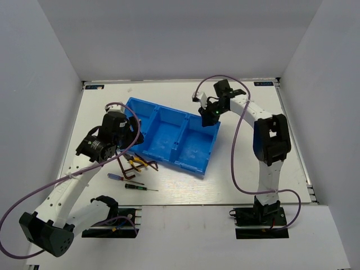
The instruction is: Sort the tools into containers
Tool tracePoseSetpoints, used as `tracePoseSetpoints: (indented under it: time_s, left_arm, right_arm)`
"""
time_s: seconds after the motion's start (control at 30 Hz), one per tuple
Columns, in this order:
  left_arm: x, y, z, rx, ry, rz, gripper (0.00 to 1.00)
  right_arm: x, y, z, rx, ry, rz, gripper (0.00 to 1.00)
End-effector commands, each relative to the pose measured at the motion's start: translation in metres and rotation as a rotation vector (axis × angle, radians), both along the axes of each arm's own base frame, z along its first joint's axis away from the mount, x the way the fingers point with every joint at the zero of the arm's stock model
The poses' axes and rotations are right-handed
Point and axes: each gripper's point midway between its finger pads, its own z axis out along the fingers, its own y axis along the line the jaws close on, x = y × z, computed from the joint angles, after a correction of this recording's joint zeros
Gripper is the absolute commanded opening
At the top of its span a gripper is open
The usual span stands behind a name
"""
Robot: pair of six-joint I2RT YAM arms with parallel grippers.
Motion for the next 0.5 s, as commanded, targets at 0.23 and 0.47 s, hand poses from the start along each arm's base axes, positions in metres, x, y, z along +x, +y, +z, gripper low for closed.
tracePoseSetpoints:
  time_s: [0.23, 0.47]
  left_arm:
    - [0.01, -0.005, 0.003, -0.02, -0.019, 0.005, 0.82]
    - [0.011, -0.012, -0.009, -0.038, -0.003, -0.022, 0.82]
  right_arm:
    - [0.022, -0.098, 0.007, -0.1, -0.053, -0.504, 0.0]
    - [-0.053, -0.156, -0.01, -0.216, 0.013, -0.717, 0.0]
